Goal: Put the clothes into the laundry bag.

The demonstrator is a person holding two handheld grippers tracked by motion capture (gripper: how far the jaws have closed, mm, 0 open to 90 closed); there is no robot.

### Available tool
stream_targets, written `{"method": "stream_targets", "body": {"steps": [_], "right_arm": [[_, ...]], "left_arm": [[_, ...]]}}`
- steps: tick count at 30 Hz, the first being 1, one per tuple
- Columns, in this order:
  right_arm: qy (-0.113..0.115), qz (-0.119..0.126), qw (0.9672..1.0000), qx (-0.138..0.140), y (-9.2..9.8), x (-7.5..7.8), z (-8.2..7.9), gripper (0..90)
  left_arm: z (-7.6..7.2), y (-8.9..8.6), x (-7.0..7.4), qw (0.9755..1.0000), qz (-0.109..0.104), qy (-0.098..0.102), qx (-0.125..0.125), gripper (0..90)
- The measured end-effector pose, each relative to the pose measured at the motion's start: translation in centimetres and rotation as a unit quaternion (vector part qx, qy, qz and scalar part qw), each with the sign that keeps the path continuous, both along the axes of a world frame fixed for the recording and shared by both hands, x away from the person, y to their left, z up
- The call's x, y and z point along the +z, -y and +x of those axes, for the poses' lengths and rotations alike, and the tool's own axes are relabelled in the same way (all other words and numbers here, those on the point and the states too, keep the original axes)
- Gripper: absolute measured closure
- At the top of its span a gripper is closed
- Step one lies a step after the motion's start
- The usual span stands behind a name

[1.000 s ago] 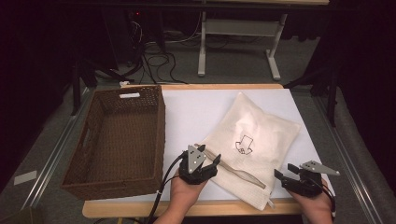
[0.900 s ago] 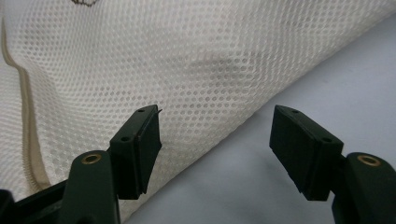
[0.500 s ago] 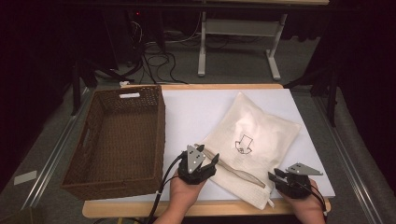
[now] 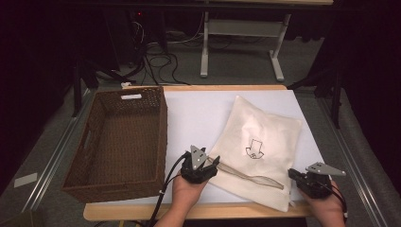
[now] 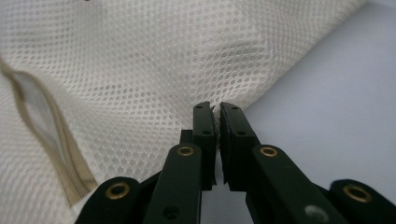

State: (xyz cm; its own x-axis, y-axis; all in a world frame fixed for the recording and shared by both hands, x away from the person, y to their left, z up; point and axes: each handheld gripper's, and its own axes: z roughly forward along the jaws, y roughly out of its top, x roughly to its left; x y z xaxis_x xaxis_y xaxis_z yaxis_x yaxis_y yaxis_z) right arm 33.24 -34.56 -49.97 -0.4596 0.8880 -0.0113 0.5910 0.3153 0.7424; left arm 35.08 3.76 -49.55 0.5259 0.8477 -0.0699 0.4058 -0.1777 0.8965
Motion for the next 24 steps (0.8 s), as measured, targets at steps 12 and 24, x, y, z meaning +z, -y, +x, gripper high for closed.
{"method": "stream_targets", "body": {"steps": [12, 24], "right_arm": [[0.005, -0.004, 0.9998, -0.018, 1.6, 0.0, 0.7, 86.3], [0.001, -0.003, 0.9999, -0.016, 1.4, -0.2, 0.8, 86.4]], "left_arm": [[2.8, 2.0, -2.7, 0.9919, -0.009, -0.12, -0.041, 40.7], [1.7, 3.0, -2.4, 0.9927, 0.016, -0.105, -0.058, 82.0]]}}
